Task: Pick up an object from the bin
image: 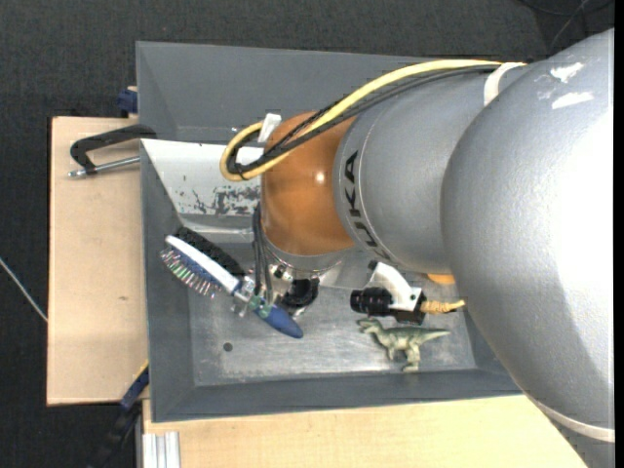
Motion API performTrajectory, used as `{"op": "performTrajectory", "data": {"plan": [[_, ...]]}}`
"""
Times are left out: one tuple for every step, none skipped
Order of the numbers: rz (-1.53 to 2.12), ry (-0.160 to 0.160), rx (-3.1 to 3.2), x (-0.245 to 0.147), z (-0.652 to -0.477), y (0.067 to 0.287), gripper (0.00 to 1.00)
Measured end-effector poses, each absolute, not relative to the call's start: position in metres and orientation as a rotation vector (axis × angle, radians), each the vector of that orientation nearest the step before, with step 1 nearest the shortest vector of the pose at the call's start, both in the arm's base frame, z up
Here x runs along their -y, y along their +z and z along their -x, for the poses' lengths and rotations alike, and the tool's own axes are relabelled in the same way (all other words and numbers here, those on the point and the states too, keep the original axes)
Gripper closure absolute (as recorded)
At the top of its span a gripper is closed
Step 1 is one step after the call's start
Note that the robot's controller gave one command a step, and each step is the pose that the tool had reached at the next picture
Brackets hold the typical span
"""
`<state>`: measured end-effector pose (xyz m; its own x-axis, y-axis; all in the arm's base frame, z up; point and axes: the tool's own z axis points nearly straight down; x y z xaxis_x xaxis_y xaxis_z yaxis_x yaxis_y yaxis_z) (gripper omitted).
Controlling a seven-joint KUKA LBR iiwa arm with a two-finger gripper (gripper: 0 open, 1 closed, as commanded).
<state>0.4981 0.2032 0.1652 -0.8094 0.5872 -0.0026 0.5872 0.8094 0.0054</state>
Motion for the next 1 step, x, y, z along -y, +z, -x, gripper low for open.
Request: {"op": "performTrajectory", "data": {"plan": [[-0.967,0.003,-2.988,-0.2038,-0.4982,0.1685,1.00]]}}
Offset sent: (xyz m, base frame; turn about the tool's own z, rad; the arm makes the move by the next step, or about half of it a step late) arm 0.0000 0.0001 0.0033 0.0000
